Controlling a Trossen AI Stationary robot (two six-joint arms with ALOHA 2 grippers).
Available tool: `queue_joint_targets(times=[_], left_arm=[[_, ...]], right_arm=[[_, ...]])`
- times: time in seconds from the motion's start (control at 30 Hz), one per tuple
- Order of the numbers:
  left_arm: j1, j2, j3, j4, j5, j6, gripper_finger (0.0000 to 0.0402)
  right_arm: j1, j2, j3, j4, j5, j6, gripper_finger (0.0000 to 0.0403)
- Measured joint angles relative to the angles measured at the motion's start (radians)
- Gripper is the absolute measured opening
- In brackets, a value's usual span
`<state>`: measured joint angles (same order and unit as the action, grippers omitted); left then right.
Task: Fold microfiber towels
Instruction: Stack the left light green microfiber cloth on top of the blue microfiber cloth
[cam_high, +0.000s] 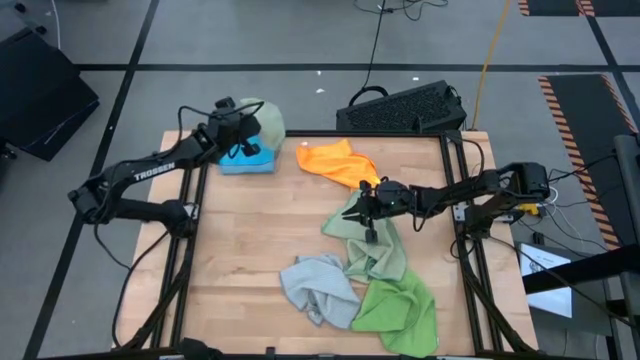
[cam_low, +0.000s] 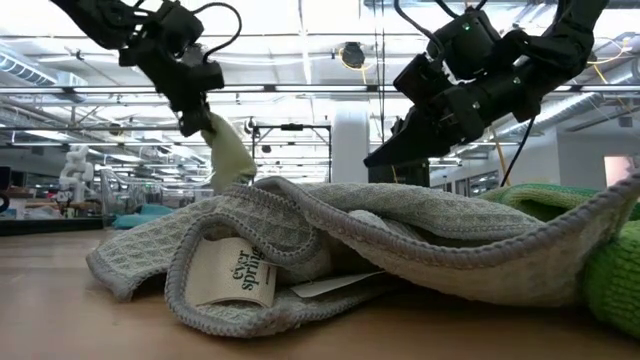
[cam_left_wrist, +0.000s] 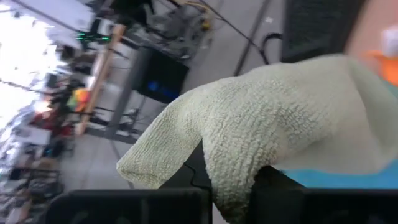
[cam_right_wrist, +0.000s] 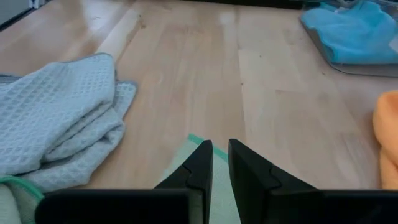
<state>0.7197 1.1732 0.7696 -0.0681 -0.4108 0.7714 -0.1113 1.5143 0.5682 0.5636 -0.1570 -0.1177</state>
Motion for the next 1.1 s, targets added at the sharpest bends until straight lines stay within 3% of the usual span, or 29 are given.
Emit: queue_joint_targets(times=[0.13, 0.63, 0.8, 0.87, 0.97, 1.1], left_arm=[[-0.001, -0.012, 0.001, -0.105, 0.093, -0.012, 0.0023], [0.034, -0.008, 0.0, -0.439, 0.054, -0.028, 0.0024], [0.061, 0.002, 0.0, -0.469, 0.096, -0.047, 0.0024], [0.066, 0.011, 0.0, -0.465, 0.054, -0.027, 0.0024], [0.064, 0.019, -0.001, -0.358, -0.001, -0.014, 0.0024], [0.045, 0.018, 0.0, -0.306, 0.022, 0.047, 0.0024]], right_arm=[[-0.009, 0.0, 0.0, -0.003, -0.001, -0.003, 0.0045], [-0.02, 0.0, 0.0, -0.016, -0.004, -0.001, 0.0045], [-0.02, 0.0, 0.0, -0.015, -0.005, -0.022, 0.0045], [-0.02, 0.0, 0.0, -0.015, -0.005, -0.025, 0.0045], [-0.02, 0.0, 0.0, -0.014, -0.005, -0.028, 0.0045], [-0.02, 0.0, 0.0, -0.015, -0.005, -0.029, 0.0045]])
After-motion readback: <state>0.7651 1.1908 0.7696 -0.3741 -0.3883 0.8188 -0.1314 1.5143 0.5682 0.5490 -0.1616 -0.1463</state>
